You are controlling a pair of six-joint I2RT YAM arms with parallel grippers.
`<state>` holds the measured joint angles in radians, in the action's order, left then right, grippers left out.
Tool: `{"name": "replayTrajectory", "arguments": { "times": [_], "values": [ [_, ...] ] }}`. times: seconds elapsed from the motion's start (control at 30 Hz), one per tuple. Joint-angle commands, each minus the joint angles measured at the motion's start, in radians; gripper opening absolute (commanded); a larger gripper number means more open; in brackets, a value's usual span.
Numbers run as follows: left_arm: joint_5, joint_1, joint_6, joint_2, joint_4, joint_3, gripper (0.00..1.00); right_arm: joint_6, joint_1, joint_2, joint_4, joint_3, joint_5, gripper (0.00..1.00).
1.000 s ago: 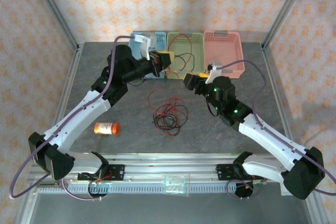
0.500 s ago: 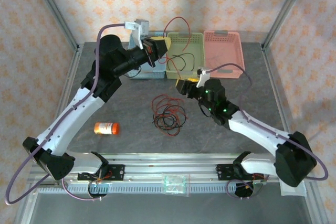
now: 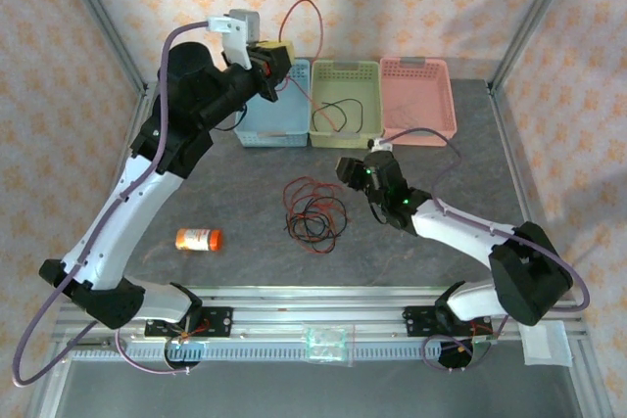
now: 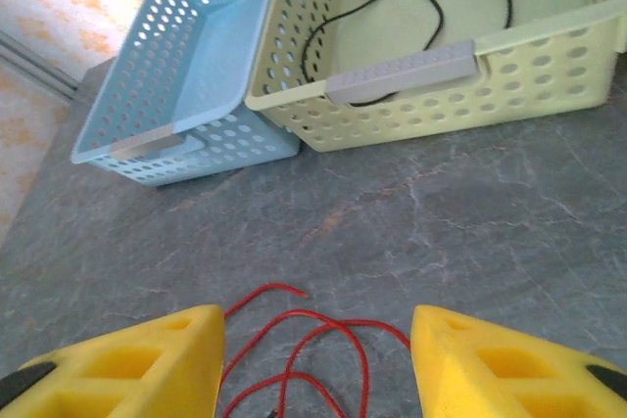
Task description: Untangle the cables
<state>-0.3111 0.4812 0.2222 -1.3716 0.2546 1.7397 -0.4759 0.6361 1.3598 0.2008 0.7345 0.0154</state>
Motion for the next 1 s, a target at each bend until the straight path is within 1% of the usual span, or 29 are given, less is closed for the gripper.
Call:
{"name": "replayTrajectory", "arguments": {
  "times": [0.0, 0.2, 0.3, 0.47, 0.6, 0.67, 0.77, 0.83, 0.97],
  "values": [
    [0.147, -0.022, -0.072, -0.027, 0.087, 0.050, 0.00, -0.023, 0.004, -0.007, -0.076, -0.012, -0.071, 0.52],
    [0.184, -0.069, -0.087, -0.068, 0.083, 0.052, 0.00, -0.018, 0.005, -0.038, -0.123, -0.021, -0.086, 0.52],
    [0.198, -0.095, -0.086, -0.108, 0.074, 0.047, 0.00, -0.012, 0.007, -0.065, -0.125, -0.012, -0.071, 0.52],
    [0.213, -0.133, -0.096, -0.196, 0.044, 0.055, 0.00, 0.058, 0.014, -0.133, -0.080, -0.008, 0.009, 0.53],
    [0.220, -0.167, -0.103, -0.260, -0.019, 0.048, 0.00, 0.098, 0.020, -0.174, -0.054, -0.010, 0.069, 0.53],
    [0.226, -0.179, -0.106, -0.301, -0.032, 0.060, 0.00, 0.114, 0.022, -0.222, -0.052, -0.007, 0.094, 0.53],
    [0.206, -0.201, -0.100, -0.375, -0.044, 0.097, 0.00, 0.140, 0.024, -0.257, -0.039, 0.002, 0.157, 0.54],
    [0.174, -0.212, -0.094, -0.431, -0.048, 0.130, 0.00, 0.159, 0.023, -0.269, -0.041, 0.021, 0.201, 0.55],
    [0.139, -0.227, -0.078, -0.529, -0.029, 0.202, 0.00, 0.184, 0.028, -0.277, -0.058, 0.065, 0.219, 0.55]
  ]
}}
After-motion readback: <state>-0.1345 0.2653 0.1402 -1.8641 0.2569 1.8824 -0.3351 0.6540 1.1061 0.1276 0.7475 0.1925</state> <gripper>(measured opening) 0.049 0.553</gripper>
